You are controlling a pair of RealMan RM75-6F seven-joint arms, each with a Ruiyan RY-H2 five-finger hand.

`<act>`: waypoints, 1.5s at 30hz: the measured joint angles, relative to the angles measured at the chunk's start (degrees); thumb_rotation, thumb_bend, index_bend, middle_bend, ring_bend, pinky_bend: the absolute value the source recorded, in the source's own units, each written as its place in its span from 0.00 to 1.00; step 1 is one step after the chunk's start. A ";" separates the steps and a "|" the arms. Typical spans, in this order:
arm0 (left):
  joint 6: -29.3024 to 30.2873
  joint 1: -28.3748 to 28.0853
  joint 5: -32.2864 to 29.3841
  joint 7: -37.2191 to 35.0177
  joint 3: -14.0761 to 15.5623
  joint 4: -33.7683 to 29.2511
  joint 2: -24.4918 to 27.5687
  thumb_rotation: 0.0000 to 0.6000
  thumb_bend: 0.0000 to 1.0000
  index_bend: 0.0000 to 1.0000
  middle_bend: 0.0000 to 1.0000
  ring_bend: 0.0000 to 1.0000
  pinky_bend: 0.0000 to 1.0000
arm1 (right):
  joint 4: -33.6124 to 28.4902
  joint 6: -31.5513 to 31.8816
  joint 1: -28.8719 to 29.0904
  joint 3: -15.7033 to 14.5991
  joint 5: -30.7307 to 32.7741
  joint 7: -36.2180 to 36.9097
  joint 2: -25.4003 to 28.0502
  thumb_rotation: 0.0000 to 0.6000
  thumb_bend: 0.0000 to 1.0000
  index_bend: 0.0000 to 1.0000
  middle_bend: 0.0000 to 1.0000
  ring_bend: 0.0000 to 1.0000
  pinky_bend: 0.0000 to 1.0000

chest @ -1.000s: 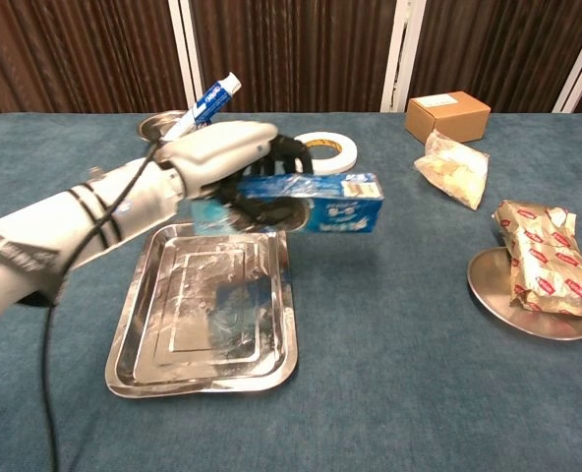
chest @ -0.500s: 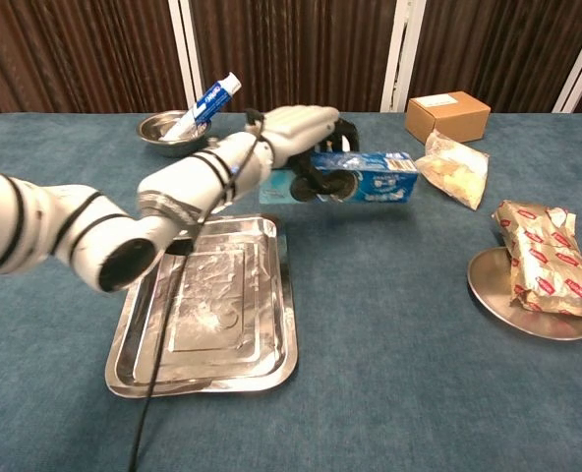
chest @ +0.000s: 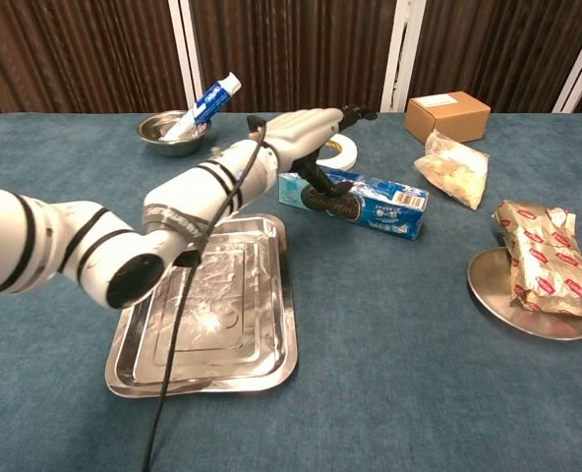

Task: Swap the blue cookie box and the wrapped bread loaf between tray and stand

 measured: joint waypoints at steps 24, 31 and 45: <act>37.50 46.77 4.56 19.48 20.05 -67.75 48.95 1.00 0.36 0.00 0.00 0.00 0.00 | -0.67 -33.54 21.15 5.16 6.76 -44.07 -4.86 1.00 0.14 0.00 0.00 0.00 0.00; 36.16 47.60 5.04 18.49 18.77 -67.29 49.38 1.00 0.36 0.00 0.00 0.00 0.00 | 1.97 -36.99 23.53 5.64 14.23 -50.81 -9.31 1.00 0.14 0.03 0.00 0.00 0.00; 32.69 48.42 4.95 19.21 16.63 -66.37 49.03 1.00 0.36 0.00 0.00 0.00 0.00 | 11.34 -30.03 23.94 5.69 14.64 -51.26 -15.46 1.00 0.20 0.85 0.67 0.66 0.86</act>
